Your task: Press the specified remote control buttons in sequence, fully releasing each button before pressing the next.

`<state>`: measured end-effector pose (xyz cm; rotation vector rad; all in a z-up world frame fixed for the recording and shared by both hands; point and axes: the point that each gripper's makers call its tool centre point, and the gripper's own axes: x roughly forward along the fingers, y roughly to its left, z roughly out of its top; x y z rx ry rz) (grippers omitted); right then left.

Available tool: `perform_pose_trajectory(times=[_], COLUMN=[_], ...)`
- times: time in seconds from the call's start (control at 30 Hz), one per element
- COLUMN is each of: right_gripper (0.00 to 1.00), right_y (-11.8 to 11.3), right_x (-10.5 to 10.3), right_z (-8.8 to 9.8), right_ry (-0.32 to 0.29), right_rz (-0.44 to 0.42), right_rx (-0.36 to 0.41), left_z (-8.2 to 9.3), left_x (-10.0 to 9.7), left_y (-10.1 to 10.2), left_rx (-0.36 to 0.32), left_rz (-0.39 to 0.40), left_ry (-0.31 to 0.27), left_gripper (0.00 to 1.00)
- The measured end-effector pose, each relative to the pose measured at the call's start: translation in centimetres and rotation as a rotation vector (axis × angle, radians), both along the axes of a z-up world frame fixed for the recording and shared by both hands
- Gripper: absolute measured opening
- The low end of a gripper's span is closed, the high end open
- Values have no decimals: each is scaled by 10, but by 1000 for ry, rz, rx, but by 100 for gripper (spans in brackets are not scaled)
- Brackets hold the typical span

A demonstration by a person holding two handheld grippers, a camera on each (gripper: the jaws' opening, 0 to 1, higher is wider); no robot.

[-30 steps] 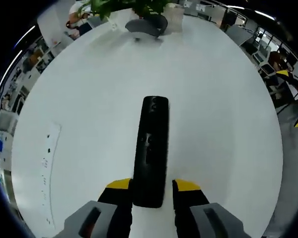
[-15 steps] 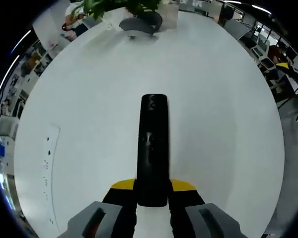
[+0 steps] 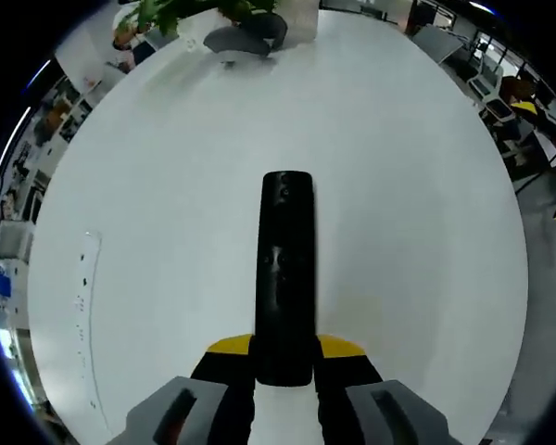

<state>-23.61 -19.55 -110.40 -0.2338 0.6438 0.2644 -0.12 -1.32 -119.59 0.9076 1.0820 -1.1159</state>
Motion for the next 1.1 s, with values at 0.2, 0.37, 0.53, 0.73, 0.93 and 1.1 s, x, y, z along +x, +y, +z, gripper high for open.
perform_pose_trajectory(times=[0.2, 0.37, 0.53, 0.73, 0.93, 1.1], right_gripper=[84, 78, 68, 58, 53, 44], right_y=[3, 5, 9, 11, 13, 15], right_x=[-1, -1, -4, -4, -4, -6], right_z=[0, 1, 0, 0, 0, 3], right_ry=[3, 2, 17, 25, 30, 27], right_rz=[10, 17, 33, 43, 50, 55], right_rx=[8, 30, 49, 54, 66, 83], left_z=[0, 0, 0, 0, 0, 0], left_x=[-14, -24, -31, -39, -52, -62], left_y=[0, -1, -1, 0, 1, 2], left_rx=[3, 17, 28, 46, 38, 28], left_rz=[-1, -9, -16, -12, -6, 8], left_ry=[3, 5, 9, 12, 13, 11], left_gripper=[23, 23, 23, 23, 23, 23])
